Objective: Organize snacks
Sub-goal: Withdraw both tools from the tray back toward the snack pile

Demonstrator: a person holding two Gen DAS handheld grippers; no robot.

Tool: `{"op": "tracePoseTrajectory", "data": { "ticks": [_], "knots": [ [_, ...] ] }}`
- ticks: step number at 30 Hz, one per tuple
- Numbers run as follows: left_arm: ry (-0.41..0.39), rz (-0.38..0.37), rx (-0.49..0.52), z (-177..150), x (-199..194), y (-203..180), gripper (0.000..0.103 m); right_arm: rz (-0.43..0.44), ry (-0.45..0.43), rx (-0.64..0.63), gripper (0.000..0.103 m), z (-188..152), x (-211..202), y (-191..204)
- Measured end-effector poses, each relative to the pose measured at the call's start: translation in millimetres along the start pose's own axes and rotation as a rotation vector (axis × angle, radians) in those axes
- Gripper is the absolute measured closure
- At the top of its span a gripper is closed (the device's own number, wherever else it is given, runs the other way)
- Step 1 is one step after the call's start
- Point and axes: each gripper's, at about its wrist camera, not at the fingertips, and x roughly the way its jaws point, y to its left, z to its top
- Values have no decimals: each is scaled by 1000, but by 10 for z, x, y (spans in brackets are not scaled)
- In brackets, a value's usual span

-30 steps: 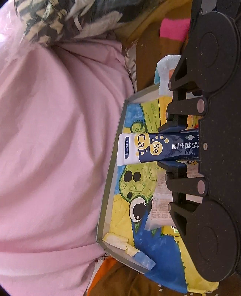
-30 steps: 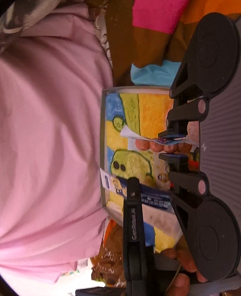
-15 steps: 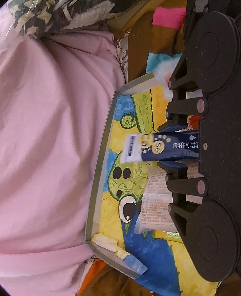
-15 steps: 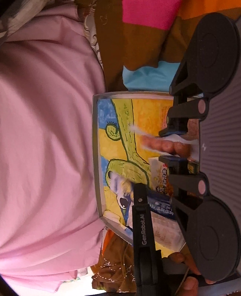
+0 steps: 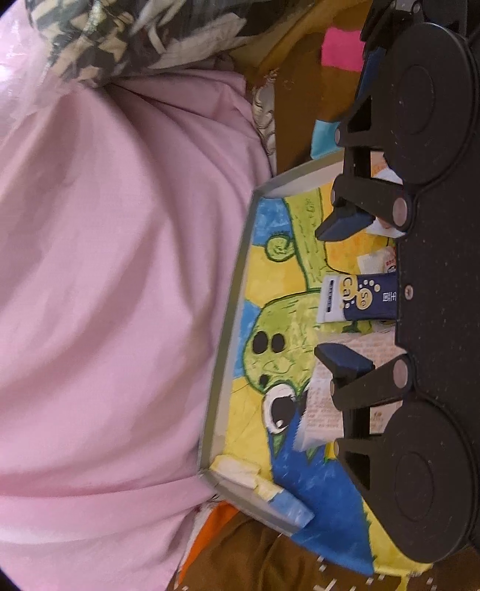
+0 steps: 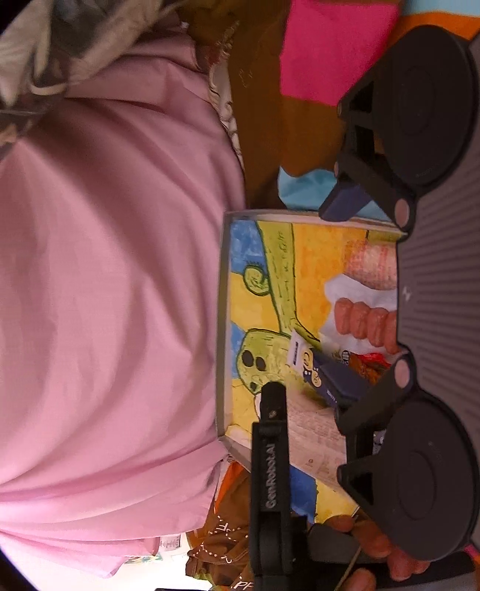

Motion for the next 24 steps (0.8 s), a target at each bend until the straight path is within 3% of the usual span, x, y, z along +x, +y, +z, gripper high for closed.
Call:
{"op": "tracePoseTrajectory", "data": {
  "ticks": [4,9,16,24],
  "knots": [
    [-34,25,19,45,-214,34,18,-22,-18,3,1,-16,-167,46],
    [-74,63,65,69,-553,93,5,-38,-20,-60,0,-144,-432,169],
    [-92,85,87,-38,-1047,214,2,-50,12,-101,0,-250,-765,346],
    [-23,85,124,-390,-1493,326,2,-32,21,-121,0,-319,-1074,556]
  ]
}}
